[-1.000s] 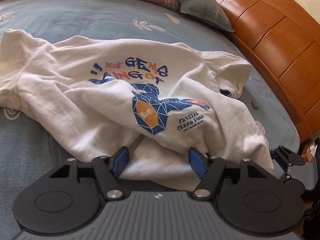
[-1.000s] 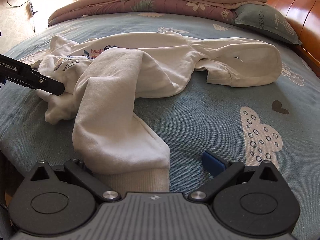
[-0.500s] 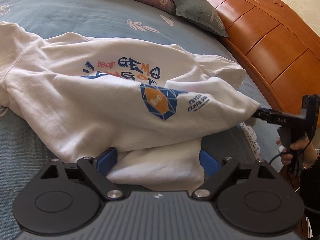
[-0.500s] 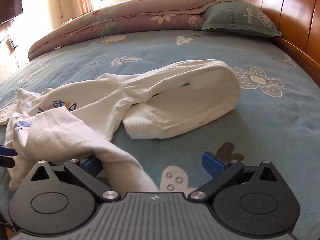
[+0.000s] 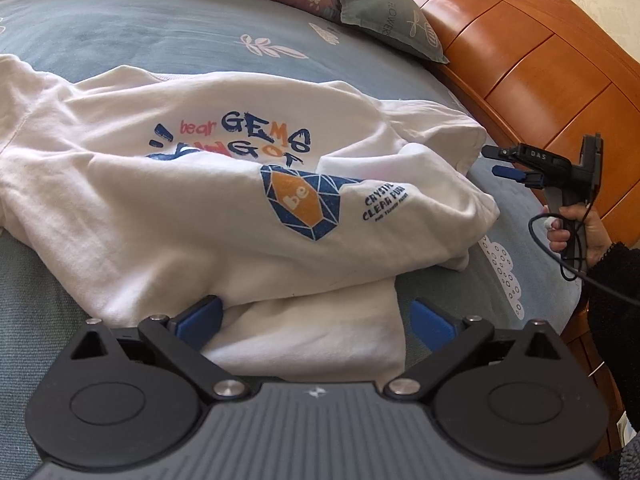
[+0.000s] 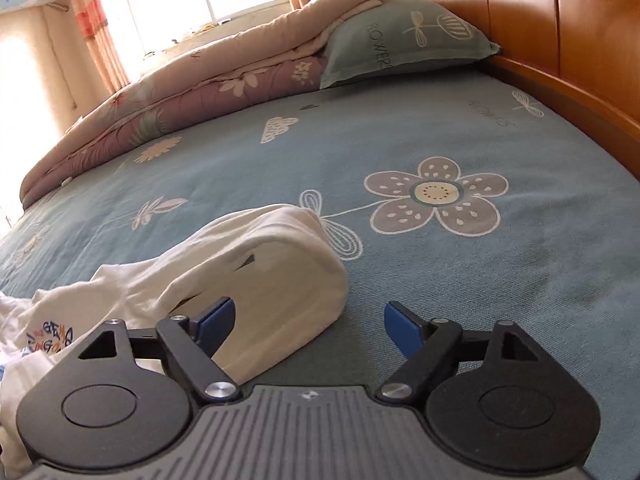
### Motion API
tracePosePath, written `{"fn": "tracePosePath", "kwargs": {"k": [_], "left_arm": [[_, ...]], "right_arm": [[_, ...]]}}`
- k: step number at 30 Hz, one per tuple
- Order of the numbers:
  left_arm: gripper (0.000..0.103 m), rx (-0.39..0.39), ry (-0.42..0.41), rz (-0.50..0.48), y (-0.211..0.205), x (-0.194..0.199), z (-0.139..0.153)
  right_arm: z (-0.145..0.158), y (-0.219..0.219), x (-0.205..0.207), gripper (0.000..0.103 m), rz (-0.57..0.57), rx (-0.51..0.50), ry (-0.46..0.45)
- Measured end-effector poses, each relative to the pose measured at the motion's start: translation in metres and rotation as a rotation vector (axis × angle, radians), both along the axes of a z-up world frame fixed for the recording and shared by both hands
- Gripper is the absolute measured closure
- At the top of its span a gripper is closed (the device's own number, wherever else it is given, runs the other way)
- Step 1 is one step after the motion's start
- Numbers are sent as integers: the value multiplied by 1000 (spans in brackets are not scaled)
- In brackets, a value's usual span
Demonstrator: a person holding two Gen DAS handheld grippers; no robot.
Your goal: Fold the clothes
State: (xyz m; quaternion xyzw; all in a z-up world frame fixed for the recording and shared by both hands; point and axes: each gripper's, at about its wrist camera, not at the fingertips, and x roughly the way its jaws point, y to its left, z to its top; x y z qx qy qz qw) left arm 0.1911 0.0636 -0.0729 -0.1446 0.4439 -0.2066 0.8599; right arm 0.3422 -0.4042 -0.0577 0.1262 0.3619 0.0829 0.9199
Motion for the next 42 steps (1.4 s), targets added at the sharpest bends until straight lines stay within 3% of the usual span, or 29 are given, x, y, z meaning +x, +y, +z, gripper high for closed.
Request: {"fn": "tracePosePath", "kwargs": {"k": [5, 7, 8, 9, 11, 16, 21, 28, 30, 34, 39, 42], "left_arm": [[3, -19, 13, 13, 2, 3, -1], [3, -16, 14, 15, 2, 3, -1], [3, -15, 15, 16, 2, 4, -1], [3, -14, 15, 17, 1, 4, -1], [3, -13, 15, 18, 1, 4, -1], [3, -15, 14, 23, 1, 4, -1], [3, -15, 12, 24, 1, 5, -1], [3, -28, 1, 19, 4, 4, -2], [3, -39, 2, 21, 5, 4, -2], [3, -50, -2, 19, 7, 4, -2], [2, -55, -9, 15, 7, 3, -4], [1, -56, -9, 15, 7, 3, -4]], "right_arm": [[-28, 8, 29, 43, 0, 31, 12], [-28, 19, 31, 65, 29, 25, 12], [-28, 25, 31, 84, 41, 9, 16], [-26, 31, 31, 91, 47, -27, 18], [-19, 39, 30, 92, 46, -94, 5], [24, 49, 21, 93, 66, -55, -113], [61, 113, 4, 92, 292, -37, -191], [30, 213, -17, 89, 579, 15, -55], [19, 230, -28, 80, 625, -6, -11], [28, 219, -54, 76, 612, -32, -41], [53, 163, -66, 43, 488, -34, -127], [42, 137, -56, 42, 406, -82, -90]]}}
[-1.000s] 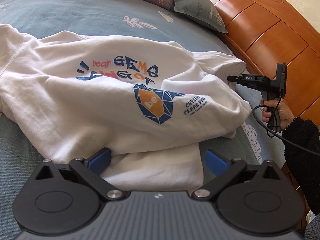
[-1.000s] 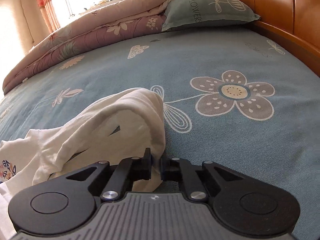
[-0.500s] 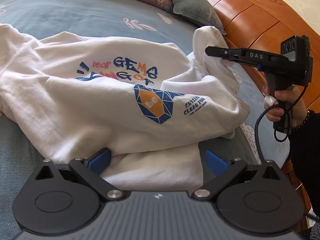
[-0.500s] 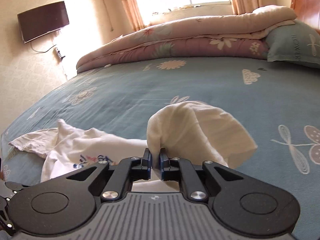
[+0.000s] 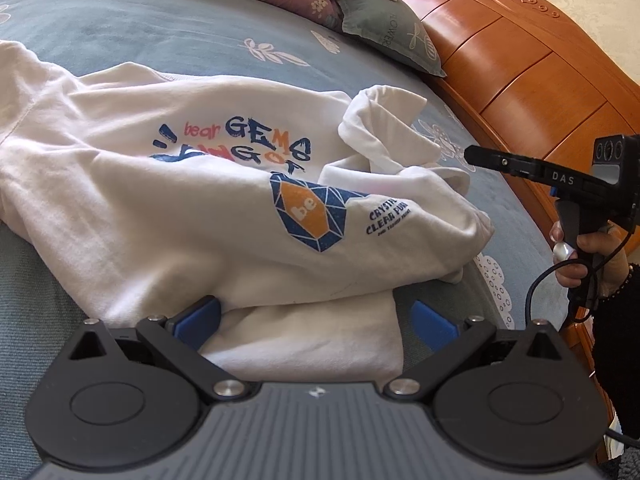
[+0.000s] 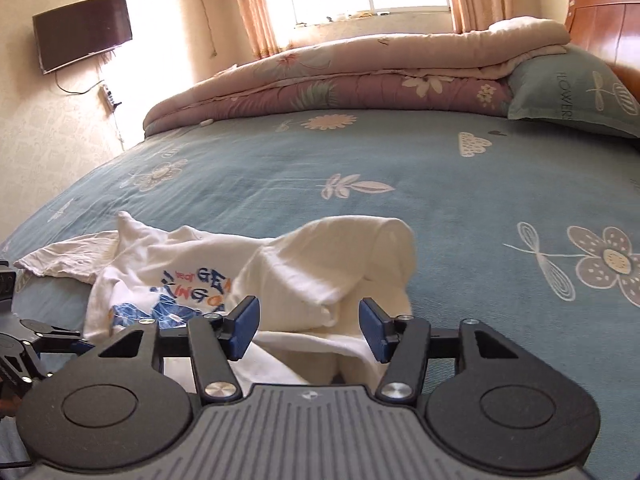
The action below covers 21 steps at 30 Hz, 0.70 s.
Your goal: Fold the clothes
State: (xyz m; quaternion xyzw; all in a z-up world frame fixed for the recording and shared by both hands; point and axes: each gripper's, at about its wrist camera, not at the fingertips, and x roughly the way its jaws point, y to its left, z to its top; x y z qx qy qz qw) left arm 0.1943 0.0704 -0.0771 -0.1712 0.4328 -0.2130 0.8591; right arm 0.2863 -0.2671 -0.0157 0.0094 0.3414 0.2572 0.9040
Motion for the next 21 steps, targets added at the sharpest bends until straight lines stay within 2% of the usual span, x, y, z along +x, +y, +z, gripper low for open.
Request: {"fn": "tracePosePath", "kwargs": {"k": [4, 7, 8, 9, 10, 13, 16, 21], "left_arm": [[1, 1, 3, 3, -1, 1, 0], [1, 6, 8, 5, -2, 1, 1], [1, 9, 9, 5, -2, 1, 1], [1, 12, 10, 4, -3, 1, 2], [1, 14, 11, 4, -3, 2, 2], [1, 23, 15, 4, -5, 3, 2], [1, 28, 16, 3, -5, 3, 2], [1, 31, 17, 2, -5, 3, 2]], "right_arm": [[-32, -18, 19, 42, -61, 25, 98], [-49, -15, 30, 42, -67, 96, 147], [-54, -12, 34, 49, -65, 116, 169], [-59, -9, 37, 73, -62, 135, 193], [-61, -6, 38, 82, -56, 137, 200], [-52, -2, 32, 82, -53, 70, 141], [-35, -9, 28, 82, -93, -56, 64], [-14, -45, 38, 82, -233, -238, -26]]}}
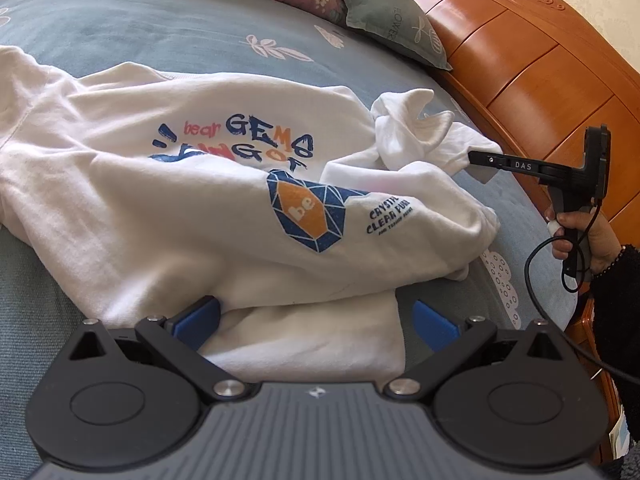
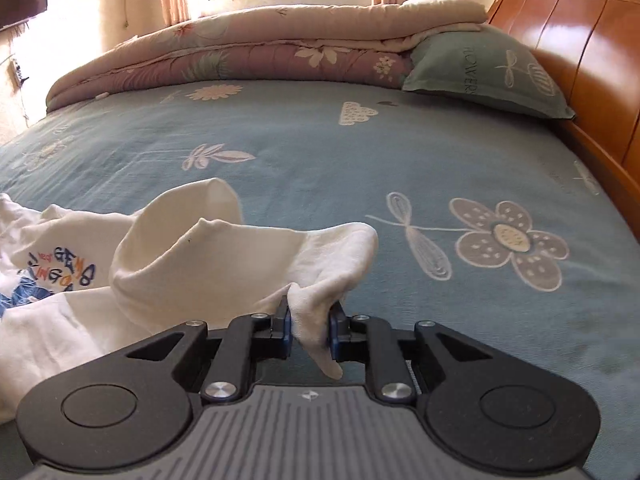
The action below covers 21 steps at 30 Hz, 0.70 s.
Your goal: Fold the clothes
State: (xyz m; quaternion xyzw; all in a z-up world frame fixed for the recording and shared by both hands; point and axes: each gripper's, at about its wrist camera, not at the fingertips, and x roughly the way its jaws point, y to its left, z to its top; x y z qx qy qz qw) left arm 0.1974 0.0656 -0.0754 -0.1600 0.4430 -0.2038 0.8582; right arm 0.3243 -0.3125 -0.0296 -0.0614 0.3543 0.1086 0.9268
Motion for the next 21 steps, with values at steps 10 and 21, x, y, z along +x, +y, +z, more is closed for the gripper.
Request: {"fn": "tracePosePath", "kwargs": {"k": [10, 21], "left_arm": [[1, 7, 8, -7, -1, 1, 2], [1, 16, 12, -10, -2, 2, 2]], "right_arm": [[21, -84, 32, 82, -293, -311, -73], [7, -120, 24, 40, -451, -129, -35]]}}
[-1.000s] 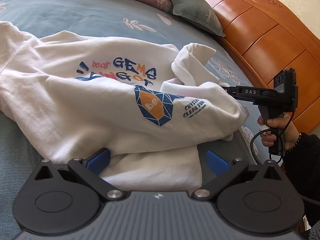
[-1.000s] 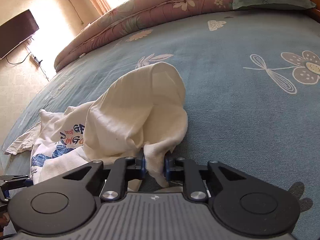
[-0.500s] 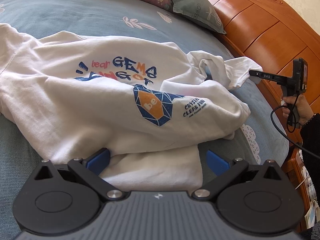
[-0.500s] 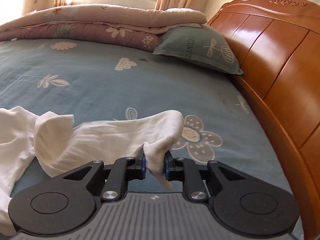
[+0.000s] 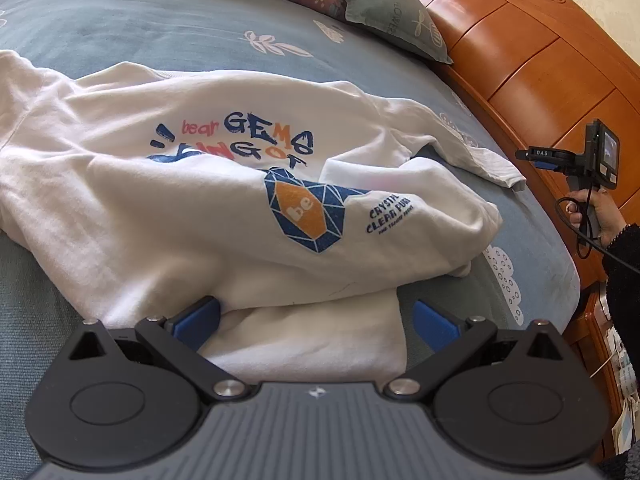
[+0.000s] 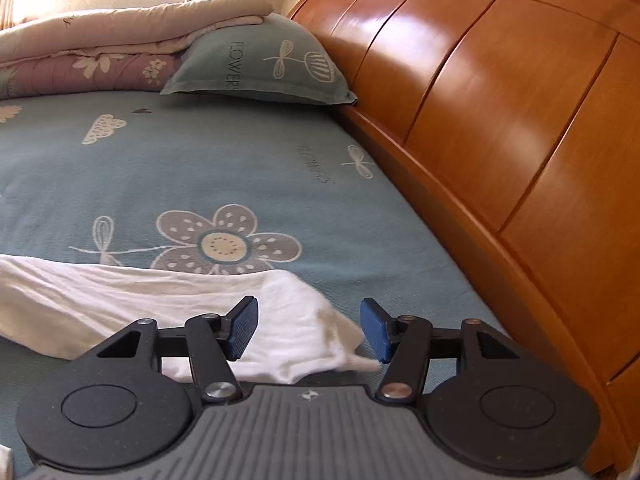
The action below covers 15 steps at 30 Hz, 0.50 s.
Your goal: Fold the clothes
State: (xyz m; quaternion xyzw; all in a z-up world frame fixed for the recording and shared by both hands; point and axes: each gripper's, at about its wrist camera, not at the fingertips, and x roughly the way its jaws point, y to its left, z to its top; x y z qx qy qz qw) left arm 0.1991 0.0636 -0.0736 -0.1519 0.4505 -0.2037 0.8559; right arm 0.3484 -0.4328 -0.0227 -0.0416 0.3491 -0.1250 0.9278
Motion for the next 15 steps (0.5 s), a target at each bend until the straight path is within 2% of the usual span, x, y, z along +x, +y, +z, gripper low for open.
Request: {"fn": "tracePosePath", "kwargs": {"k": [4, 7, 13, 15], "left_arm": [[1, 1, 0, 0, 0, 0, 0], [1, 0, 0, -1, 0, 0, 0], [1, 1, -4, -3, 1, 1, -1], [1, 5, -5, -8, 0, 1, -1]], "right_arm": [[-14, 7, -7, 39, 75, 304, 1], [-31, 11, -5, 39, 51, 458, 24], [-47, 38, -13, 39, 116, 687, 45], [-45, 57, -20, 37, 177, 705, 53]]}}
